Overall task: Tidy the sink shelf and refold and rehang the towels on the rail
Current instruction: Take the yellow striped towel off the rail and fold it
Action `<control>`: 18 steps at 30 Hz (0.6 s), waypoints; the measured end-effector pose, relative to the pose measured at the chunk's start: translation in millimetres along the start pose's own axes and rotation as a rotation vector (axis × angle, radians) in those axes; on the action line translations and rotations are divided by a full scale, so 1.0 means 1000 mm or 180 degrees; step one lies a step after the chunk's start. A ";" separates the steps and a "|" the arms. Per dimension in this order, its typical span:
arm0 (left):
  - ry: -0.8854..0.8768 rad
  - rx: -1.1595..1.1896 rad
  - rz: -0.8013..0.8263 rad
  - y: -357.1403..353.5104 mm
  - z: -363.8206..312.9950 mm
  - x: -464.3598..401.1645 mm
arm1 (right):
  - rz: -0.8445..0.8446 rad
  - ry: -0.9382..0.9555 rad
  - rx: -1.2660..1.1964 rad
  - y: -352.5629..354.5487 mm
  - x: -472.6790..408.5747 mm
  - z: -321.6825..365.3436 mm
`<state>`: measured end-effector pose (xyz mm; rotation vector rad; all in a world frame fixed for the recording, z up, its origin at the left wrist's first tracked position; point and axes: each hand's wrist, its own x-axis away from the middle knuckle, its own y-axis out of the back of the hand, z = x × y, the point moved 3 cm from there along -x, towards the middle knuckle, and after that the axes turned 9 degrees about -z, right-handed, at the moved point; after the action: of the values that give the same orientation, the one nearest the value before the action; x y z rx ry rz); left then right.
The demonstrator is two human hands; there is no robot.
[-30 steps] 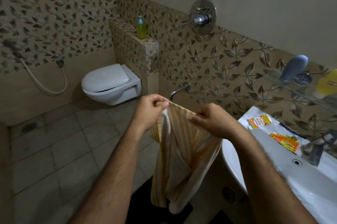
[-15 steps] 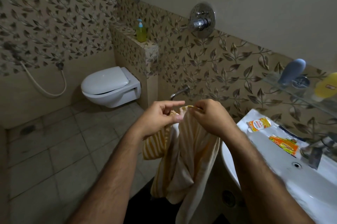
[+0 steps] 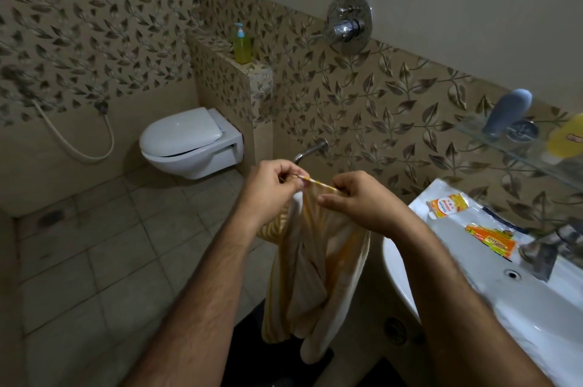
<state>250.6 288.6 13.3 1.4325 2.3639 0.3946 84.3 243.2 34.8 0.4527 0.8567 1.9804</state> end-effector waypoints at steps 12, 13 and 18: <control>0.0055 -0.0952 -0.0822 0.025 0.007 -0.011 | -0.1733 0.0137 0.0943 0.033 0.009 0.006; 0.0116 -0.0939 -0.0869 0.026 0.011 -0.011 | -0.1724 0.0159 0.0882 0.029 0.009 0.006; 0.0055 -0.0870 -0.0930 0.025 0.015 -0.003 | -0.2095 0.0263 0.0883 0.030 0.015 0.014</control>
<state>278.5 297.9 10.3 0.9503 2.3745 0.6222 66.8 250.6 65.8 0.2021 1.1638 1.2883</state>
